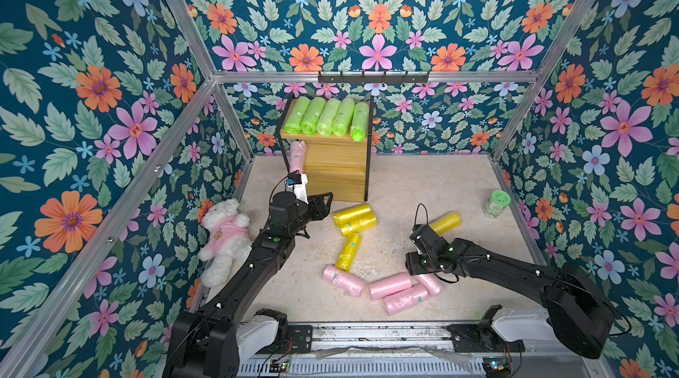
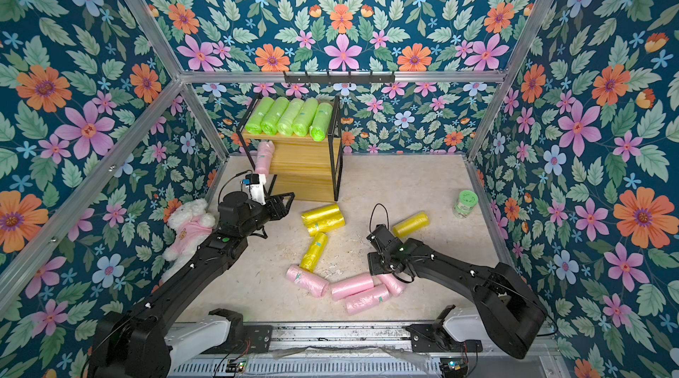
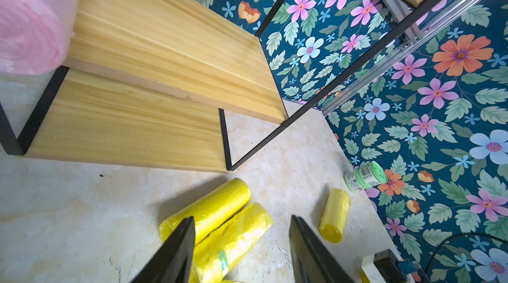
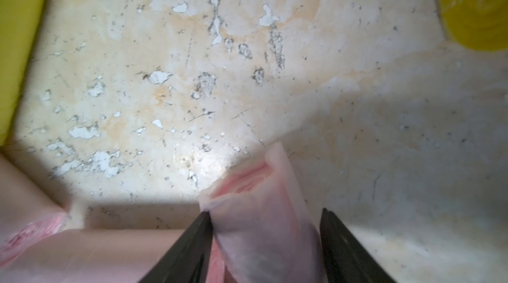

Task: Sort the rolls of trash bags by color and place them on the shelf
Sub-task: Pick up the roll of trash bags from the center of the board.

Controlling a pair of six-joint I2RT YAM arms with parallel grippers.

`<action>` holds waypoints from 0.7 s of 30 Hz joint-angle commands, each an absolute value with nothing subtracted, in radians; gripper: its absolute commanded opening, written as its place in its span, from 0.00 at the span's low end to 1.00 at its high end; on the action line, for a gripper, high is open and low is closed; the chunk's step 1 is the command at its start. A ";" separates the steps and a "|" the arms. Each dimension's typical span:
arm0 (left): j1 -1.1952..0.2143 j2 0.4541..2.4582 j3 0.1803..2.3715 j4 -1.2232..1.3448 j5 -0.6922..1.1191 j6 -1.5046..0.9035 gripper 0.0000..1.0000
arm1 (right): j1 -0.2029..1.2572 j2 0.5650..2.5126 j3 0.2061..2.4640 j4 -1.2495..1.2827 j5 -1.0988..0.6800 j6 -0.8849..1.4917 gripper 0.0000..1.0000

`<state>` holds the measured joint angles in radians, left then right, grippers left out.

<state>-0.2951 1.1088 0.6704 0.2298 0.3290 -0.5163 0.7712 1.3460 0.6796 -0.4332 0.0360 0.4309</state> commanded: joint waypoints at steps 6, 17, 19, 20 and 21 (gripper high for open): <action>-0.312 1.131 0.692 0.242 0.310 -0.490 0.61 | 0.656 1.382 0.723 -0.365 0.064 0.359 0.48; -0.326 1.154 0.704 0.238 0.305 -0.477 0.61 | 0.533 1.559 0.895 -0.207 -0.022 0.303 0.51; -0.333 1.152 0.703 0.236 0.304 -0.477 0.61 | 0.523 1.574 0.905 -0.201 -0.041 0.296 0.61; -0.335 1.151 0.703 0.236 0.301 -0.476 0.61 | 0.521 1.575 0.905 -0.204 -0.043 0.292 0.64; -0.339 1.150 0.702 0.235 0.301 -0.474 0.61 | 0.521 1.574 0.902 -0.208 -0.046 0.286 0.69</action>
